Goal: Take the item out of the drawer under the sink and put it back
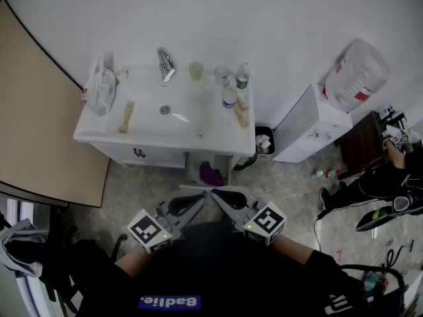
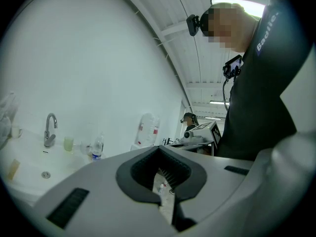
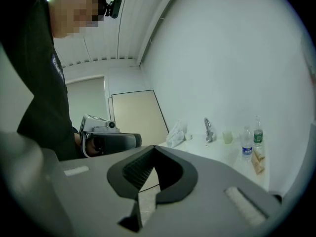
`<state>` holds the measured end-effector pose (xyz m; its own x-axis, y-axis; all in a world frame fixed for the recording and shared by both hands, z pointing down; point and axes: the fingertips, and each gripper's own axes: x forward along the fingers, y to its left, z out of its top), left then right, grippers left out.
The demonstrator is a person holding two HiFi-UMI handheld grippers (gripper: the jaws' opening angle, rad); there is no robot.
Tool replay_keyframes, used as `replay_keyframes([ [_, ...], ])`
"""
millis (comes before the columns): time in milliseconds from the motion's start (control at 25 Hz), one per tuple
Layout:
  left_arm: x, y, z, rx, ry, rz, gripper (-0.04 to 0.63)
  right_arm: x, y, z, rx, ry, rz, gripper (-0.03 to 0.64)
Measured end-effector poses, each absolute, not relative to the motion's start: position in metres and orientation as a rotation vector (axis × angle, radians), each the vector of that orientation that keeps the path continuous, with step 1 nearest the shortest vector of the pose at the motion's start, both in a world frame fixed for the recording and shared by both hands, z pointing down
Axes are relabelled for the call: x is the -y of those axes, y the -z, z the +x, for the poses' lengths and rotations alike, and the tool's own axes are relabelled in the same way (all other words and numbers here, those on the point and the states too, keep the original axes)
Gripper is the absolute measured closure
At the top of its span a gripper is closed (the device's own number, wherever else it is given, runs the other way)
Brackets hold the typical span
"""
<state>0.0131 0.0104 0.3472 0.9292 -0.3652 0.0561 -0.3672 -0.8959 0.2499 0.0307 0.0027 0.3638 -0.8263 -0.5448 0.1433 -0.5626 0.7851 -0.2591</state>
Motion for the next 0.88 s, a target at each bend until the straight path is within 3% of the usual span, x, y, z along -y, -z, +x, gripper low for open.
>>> replay_keyframes([
  [880,-0.029,-0.347,0.026,0.529,-0.009,2.828,0.6,-0.021,-0.373,0.038,2.891,-0.434,0.871,0.615],
])
